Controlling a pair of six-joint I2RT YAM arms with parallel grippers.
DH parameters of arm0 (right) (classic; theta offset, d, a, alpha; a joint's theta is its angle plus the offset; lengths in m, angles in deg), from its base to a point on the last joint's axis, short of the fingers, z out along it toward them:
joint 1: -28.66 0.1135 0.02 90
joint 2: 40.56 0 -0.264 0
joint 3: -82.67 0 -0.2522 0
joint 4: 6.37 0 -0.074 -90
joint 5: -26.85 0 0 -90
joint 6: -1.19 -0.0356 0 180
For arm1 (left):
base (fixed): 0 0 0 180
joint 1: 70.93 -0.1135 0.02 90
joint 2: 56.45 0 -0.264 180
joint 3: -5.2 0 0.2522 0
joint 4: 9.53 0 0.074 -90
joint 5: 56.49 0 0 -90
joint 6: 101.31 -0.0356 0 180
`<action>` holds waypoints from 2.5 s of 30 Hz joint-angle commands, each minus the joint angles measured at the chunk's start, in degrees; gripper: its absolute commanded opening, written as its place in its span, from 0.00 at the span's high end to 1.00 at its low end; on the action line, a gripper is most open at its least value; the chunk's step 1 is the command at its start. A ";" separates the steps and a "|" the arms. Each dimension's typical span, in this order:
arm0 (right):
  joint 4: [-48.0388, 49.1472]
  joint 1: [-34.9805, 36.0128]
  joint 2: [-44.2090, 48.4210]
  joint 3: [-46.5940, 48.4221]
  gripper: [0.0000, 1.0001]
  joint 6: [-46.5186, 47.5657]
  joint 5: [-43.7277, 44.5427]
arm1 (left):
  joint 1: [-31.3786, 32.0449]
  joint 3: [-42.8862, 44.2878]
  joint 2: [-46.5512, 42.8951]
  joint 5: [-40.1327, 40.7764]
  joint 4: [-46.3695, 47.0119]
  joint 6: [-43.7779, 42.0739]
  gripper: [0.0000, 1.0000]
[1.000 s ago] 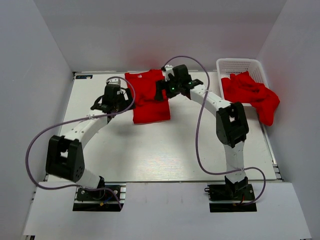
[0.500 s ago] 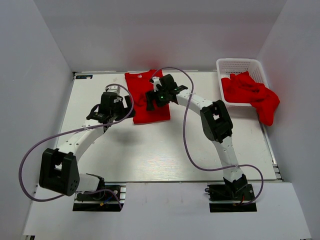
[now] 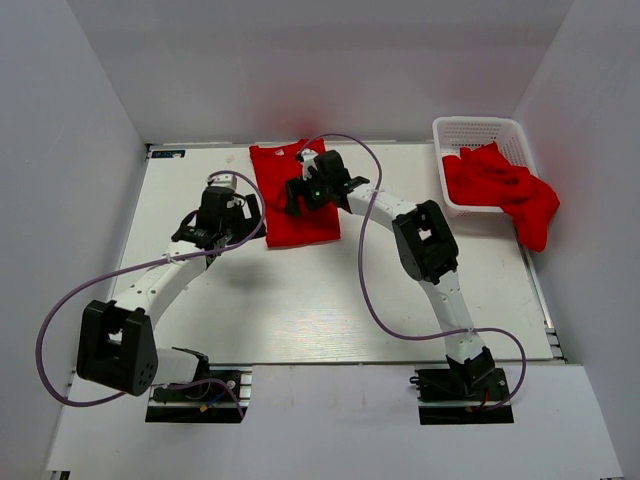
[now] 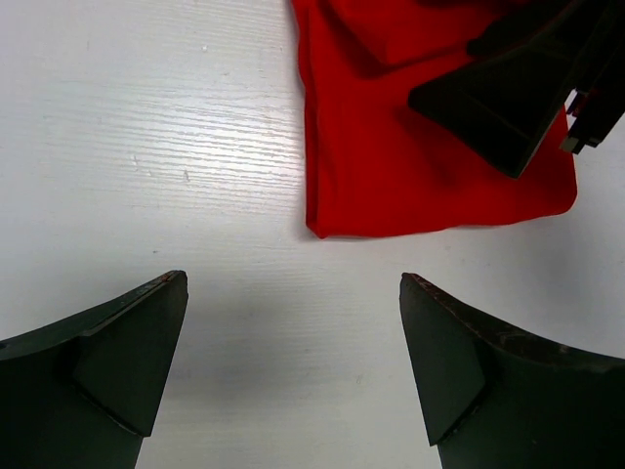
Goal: Fold and stack the t-shirts
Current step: Fold the folded rectangular tshirt in 1/3 of the way, then grab one side of the 2/3 rectangular tshirt with both arms
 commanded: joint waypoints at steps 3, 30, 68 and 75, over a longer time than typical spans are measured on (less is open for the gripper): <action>16.76 0.48 2.21 -3.58 0.10 -1.63 1.79 | -0.34 -2.06 -4.13 1.38 0.83 -0.77 0.00; 6.16 -0.39 20.13 -16.99 0.10 -6.02 28.49 | 0.71 1.45 6.49 -7.05 1.89 -2.44 0.00; -10.03 -0.83 16.98 -24.24 0.63 -17.10 17.09 | 5.64 6.02 27.41 -4.59 5.94 -1.82 0.55; -10.47 -0.83 20.48 -28.27 1.00 -18.34 14.80 | 6.16 3.04 23.47 -5.12 4.27 -2.35 1.00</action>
